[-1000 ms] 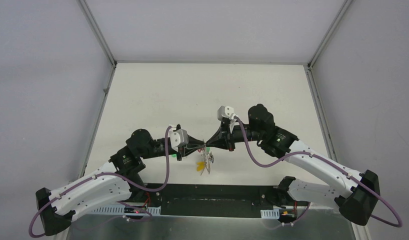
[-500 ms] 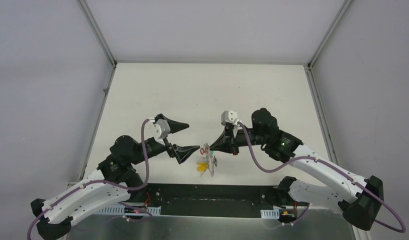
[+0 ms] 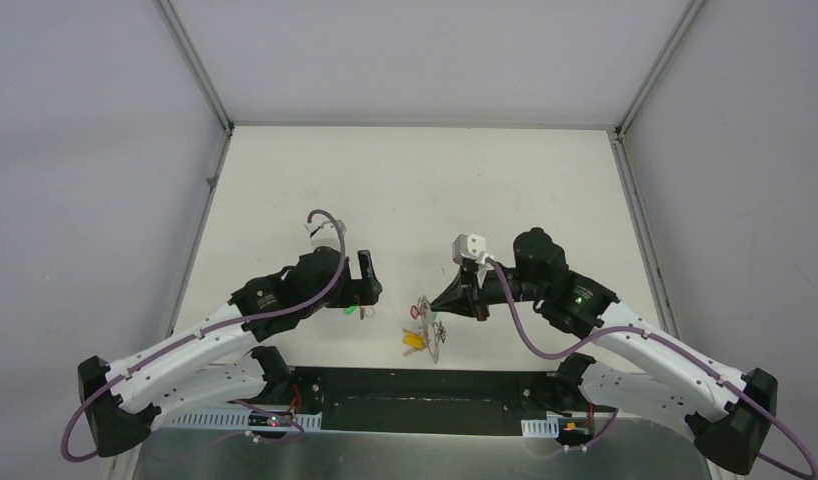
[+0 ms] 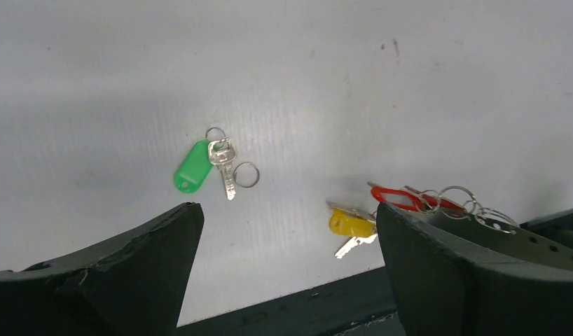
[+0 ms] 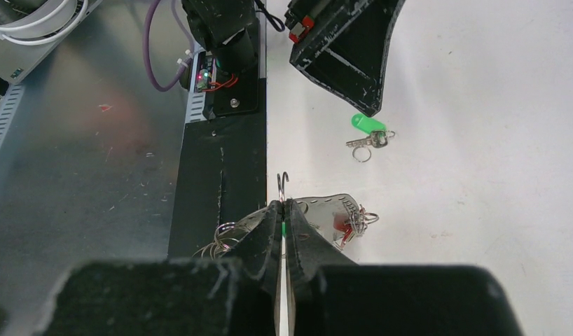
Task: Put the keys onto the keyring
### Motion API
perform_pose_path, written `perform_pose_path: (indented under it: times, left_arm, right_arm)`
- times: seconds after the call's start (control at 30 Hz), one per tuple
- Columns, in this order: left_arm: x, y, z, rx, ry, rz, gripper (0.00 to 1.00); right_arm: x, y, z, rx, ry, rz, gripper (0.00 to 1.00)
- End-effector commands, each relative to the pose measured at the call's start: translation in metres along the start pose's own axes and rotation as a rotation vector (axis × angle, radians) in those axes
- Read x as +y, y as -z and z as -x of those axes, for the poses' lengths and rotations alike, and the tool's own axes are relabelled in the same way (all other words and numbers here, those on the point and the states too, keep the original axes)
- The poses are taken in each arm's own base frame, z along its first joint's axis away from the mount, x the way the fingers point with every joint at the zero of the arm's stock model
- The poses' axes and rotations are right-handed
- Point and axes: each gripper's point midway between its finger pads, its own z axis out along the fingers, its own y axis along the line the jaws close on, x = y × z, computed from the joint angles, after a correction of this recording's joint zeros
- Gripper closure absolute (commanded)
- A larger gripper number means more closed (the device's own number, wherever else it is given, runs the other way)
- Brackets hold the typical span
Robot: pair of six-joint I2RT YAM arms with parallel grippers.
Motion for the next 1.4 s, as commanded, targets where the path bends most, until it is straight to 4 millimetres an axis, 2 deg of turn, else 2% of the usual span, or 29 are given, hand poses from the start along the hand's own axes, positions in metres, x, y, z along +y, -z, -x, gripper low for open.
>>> perform_pose_path:
  times: [0.0, 0.2, 0.33, 0.5, 0.63, 0.97, 1.37]
  left_arm:
    - [0.006, -0.002, -0.012, 0.112, 0.040, 0.093, 0.01]
    - [0.015, -0.030, -0.030, 0.336, 0.004, 0.160, 0.01]
    - [0.022, -0.049, -0.031, 0.391, 0.002, 0.249, 0.02]
    - [0.030, -0.070, -0.031, 0.435, 0.065, 0.339, 0.13]
    - [0.040, -0.083, -0.034, 0.456, 0.071, 0.424, 0.26]
    - [0.073, -0.099, -0.061, 0.611, -0.001, 0.664, 0.38]
    - [0.082, -0.102, -0.066, 0.638, -0.032, 0.711, 0.55]
  right_arm:
    - [0.004, 0.004, 0.012, -0.049, 0.032, -0.003, 1.00]
    - [0.005, 0.004, 0.006, -0.044, 0.005, -0.002, 1.00]
    - [0.005, 0.003, 0.004, -0.048, -0.010, -0.001, 1.00]
    - [0.005, 0.002, 0.001, -0.050, -0.023, 0.000, 1.00]
    - [0.005, 0.001, -0.001, -0.052, -0.031, 0.001, 1.00]
    - [0.003, -0.004, -0.002, -0.061, -0.040, 0.008, 1.00]
    - [0.003, -0.004, -0.001, -0.064, -0.043, 0.005, 1.00]
